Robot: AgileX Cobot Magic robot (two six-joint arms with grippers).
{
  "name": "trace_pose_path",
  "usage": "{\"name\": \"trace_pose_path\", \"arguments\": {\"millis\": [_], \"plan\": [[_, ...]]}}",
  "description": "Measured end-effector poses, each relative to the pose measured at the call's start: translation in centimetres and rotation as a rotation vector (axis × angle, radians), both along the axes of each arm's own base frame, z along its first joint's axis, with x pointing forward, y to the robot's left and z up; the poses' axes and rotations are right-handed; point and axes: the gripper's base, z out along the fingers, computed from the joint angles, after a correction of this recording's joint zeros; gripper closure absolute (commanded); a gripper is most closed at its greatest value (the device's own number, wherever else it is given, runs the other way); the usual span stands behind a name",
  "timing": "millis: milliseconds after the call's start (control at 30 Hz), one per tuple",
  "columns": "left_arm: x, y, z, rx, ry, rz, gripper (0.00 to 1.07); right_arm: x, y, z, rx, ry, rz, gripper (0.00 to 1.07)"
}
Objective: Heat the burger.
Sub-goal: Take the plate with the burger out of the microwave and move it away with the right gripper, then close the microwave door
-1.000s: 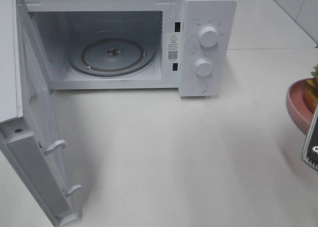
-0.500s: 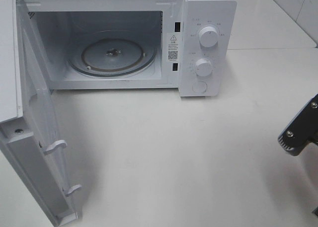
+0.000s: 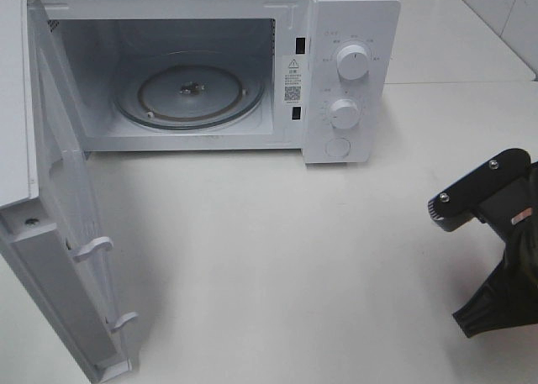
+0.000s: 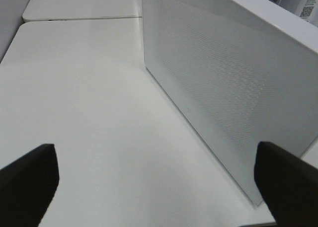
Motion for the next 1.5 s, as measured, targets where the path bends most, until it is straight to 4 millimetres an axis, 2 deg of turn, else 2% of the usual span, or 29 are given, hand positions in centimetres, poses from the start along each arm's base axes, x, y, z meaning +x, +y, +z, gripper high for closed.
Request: {"name": "trace_pose_path", "arguments": {"millis": [33,200,300,367,467,567,633,733,800,833,867,900,967,1067,1133,1167,1200,1267,1300,1333,1400,1433,1467,1500], "plan": [[0.0,0.0,0.0,0.000,0.000,0.000,0.07,0.0,0.0,0.0,0.000,0.000,0.000,1.07],[0.0,0.0,0.0,0.000,0.000,0.000,0.07,1.2,0.9,-2.5,0.017,0.009,-0.023,1.07],[0.0,0.0,0.0,0.000,0.000,0.000,0.07,1.4,0.8,-2.9,0.016,0.016,-0.029,1.07],[0.0,0.0,0.0,0.000,0.000,0.000,0.07,2.1,0.5,-4.5,0.005,0.041,-0.056,1.07],[0.0,0.0,0.0,0.000,0.000,0.000,0.07,2.6,0.2,-5.6,-0.007,0.051,-0.061,1.05],[0.0,0.0,0.0,0.000,0.000,0.000,0.07,2.8,0.2,-5.9,-0.009,0.053,-0.063,1.03],[0.0,0.0,0.0,0.000,0.000,0.000,0.07,3.3,0.1,-6.7,-0.026,0.055,-0.090,0.92],[0.0,0.0,0.0,0.000,0.000,0.000,0.07,3.4,0.0,-6.9,-0.035,0.056,-0.088,0.88],[0.0,0.0,0.0,0.000,0.000,0.000,0.07,3.5,0.1,-7.1,-0.040,0.060,-0.093,0.70],[0.0,0.0,0.0,0.000,0.000,0.000,0.07,3.5,0.1,-7.1,-0.040,0.060,-0.093,0.70],[0.0,0.0,0.0,0.000,0.000,0.000,0.07,3.7,0.4,-6.9,-0.027,0.059,-0.099,0.61],[0.0,0.0,0.0,0.000,0.000,0.000,0.07,3.7,0.4,-6.9,-0.027,0.059,-0.099,0.61],[0.0,0.0,0.0,0.000,0.000,0.000,0.07,3.7,0.7,-6.4,0.000,0.072,-0.107,0.54],[0.0,0.0,0.0,0.000,0.000,0.000,0.07,3.8,1.0,-5.7,0.025,0.079,-0.104,0.52],[0.0,0.0,0.0,0.000,0.000,0.000,0.07,3.7,1.4,-4.2,0.078,0.088,-0.086,0.51],[0.0,0.0,0.0,0.000,0.000,0.000,0.07,3.7,1.4,-4.2,0.078,0.088,-0.086,0.51],[0.0,0.0,0.0,0.000,0.000,0.000,0.07,3.5,1.6,-3.2,0.119,0.095,-0.072,0.51],[0.0,0.0,0.0,0.000,0.000,0.000,0.07,3.4,1.6,-2.6,0.143,0.099,-0.061,0.50],[0.0,0.0,0.0,0.000,0.000,0.000,0.07,3.0,1.8,-1.5,0.192,0.108,-0.041,0.48],[0.0,0.0,0.0,0.000,0.000,0.000,0.07,3.0,1.8,-1.5,0.192,0.108,-0.041,0.48],[0.0,0.0,0.0,0.000,0.000,0.000,0.07,2.2,1.8,0.4,0.263,0.114,0.022,0.41],[0.0,0.0,0.0,0.000,0.000,0.000,0.07,2.2,1.8,0.4,0.263,0.114,0.022,0.41],[0.0,0.0,0.0,0.000,0.000,0.000,0.07,1.7,1.7,1.7,0.312,0.105,0.061,0.34],[0.0,0.0,0.0,0.000,0.000,0.000,0.07,1.7,1.7,1.7,0.312,0.105,0.061,0.34]]}}
